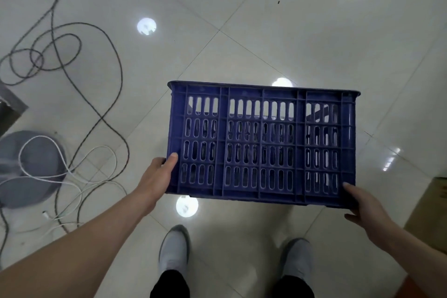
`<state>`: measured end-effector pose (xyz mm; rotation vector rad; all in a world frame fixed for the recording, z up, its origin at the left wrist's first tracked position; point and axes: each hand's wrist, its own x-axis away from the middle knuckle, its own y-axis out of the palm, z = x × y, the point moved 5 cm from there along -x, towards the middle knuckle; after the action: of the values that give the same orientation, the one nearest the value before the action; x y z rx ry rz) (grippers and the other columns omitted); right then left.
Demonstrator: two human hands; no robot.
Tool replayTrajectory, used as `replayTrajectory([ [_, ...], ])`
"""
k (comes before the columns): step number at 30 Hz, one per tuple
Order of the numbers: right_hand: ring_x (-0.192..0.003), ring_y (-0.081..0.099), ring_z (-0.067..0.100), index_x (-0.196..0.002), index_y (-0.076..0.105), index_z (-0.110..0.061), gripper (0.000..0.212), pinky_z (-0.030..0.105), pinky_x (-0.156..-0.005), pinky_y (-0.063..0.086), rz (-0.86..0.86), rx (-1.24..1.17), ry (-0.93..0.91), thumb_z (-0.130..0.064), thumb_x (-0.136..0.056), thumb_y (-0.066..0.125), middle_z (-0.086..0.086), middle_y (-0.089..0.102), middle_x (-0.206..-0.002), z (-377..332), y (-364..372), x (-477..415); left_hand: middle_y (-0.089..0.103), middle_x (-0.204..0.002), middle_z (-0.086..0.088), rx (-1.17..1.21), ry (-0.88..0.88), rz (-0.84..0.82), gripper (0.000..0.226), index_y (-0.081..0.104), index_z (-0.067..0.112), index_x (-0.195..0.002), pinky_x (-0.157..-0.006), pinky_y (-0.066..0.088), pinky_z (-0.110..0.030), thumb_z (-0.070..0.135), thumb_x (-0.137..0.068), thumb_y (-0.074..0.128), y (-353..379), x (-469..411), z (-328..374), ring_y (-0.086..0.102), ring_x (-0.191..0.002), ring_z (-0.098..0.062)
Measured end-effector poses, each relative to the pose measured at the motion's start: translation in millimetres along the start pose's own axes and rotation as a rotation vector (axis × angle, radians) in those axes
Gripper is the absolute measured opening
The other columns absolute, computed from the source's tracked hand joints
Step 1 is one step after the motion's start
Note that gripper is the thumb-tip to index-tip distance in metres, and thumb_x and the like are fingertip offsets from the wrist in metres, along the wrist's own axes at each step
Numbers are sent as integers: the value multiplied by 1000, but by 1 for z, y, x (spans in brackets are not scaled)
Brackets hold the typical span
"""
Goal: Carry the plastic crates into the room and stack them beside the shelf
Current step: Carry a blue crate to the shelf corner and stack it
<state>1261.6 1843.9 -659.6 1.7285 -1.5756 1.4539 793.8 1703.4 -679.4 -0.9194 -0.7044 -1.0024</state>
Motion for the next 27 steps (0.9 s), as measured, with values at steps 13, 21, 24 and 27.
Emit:
replayTrajectory([
  [13, -82, 72, 36, -121, 68, -10, 46, 51, -80, 60, 26, -206, -171, -35, -83, 64, 17, 76, -102, -117, 24, -35, 68, -129, -2, 261, 37, 30, 122, 57, 29, -137, -98, 49, -58, 97, -37, 69, 3, -80, 80, 66, -115, -31],
  [21, -83, 72, 24, -102, 72, -18, 67, 35, -71, 55, 15, -472, -222, -69, -101, 28, 6, 76, -92, -109, 16, -8, 75, -112, -3, 384, 168, 125, 95, 65, 23, -126, -84, 57, -45, 96, -71, 38, -5, 14, 128, 72, -104, -25],
  [24, -97, 62, 28, -117, 67, -13, 83, 41, -85, 52, 53, -512, -134, -81, -94, 26, 14, 68, -109, -76, 10, -11, 73, -117, -1, 412, 114, 111, 84, 66, 25, -121, -97, 49, -52, 85, -88, 17, -1, 33, 112, 66, -113, -20],
  [27, -119, 60, 27, -127, 68, -20, 83, 53, -115, 42, 10, -565, -26, -84, -88, 35, 6, 67, -130, -33, 9, -17, 51, -148, -6, 458, 3, 55, 99, 55, 25, -139, -117, 13, -67, 91, -81, 11, -8, 30, 78, 37, -143, -33],
])
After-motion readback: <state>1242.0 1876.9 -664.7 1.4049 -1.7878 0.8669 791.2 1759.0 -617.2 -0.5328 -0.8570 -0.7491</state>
